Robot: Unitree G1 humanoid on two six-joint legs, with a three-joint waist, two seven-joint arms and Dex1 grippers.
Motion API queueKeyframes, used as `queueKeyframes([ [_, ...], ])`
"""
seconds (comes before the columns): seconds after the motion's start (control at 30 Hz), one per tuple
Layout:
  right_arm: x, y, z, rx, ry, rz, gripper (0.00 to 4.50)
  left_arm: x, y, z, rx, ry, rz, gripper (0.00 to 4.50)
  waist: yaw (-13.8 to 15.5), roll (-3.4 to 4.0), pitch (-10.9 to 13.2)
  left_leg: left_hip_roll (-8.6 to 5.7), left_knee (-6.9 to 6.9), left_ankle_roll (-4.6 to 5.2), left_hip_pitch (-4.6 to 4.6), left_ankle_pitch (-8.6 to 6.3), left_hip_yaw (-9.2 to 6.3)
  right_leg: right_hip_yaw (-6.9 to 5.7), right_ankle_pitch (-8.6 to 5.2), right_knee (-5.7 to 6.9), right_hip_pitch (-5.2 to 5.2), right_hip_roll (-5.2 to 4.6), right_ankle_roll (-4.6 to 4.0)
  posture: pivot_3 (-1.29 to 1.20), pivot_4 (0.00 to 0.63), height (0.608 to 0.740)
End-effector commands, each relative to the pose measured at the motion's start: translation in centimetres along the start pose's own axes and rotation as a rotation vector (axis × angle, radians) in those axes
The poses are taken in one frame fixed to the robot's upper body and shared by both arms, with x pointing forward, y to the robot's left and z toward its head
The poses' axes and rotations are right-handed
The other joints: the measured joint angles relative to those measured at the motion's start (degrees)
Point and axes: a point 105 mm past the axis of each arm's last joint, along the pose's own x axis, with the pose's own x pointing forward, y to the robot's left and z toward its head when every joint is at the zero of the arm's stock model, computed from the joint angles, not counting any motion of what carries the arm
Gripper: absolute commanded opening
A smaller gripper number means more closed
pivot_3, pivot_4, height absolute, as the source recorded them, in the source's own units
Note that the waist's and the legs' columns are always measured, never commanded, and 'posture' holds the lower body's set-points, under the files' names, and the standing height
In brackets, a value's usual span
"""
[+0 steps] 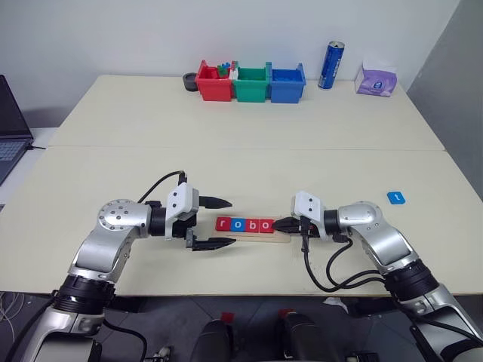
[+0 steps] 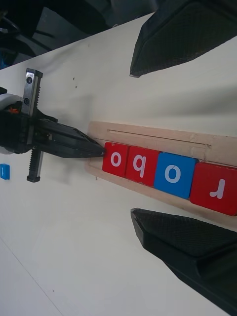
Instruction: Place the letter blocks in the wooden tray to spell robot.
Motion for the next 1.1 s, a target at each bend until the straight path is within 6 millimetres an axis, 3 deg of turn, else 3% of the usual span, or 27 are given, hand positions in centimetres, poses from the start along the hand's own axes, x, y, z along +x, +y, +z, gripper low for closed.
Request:
queueKeyframes([
  [0.03, 0.0, 0.0, 1.1, -0.049, -0.022, 0.005, 0.02, 0.1, -0.2, 0.9, 0.035, -0.014, -0.007, 4.50, 0.00, 0.00, 0.00, 0.00, 0.00, 0.00, 0.00, 0.00, 0.00, 0.00, 0.00, 0.00, 0.00, 0.00, 0.00, 0.00, 0.150, 0.740],
  [0.47, -1.2, -0.8, 0.6, -0.049, 0.006, -0.002, 0.02, -0.2, -0.4, 0.9, 0.030, -0.011, 0.007, 4.50, 0.01, 0.00, 0.00, 0.00, 0.00, 0.00, 0.00, 0.00, 0.00, 0.01, 0.00, 0.00, 0.00, 0.00, 0.00, 0.00, 0.150, 0.740],
  [1.1, 0.6, -0.6, 1.2, -0.057, -0.025, 0.007, 0.02, -0.2, -0.2, 1.1, 0.033, -0.003, 0.017, 4.50, 0.00, 0.00, 0.00, 0.00, 0.00, 0.00, 0.00, 0.00, -0.01, 0.00, 0.00, 0.00, 0.00, 0.00, 0.00, 0.00, 0.150, 0.740],
])
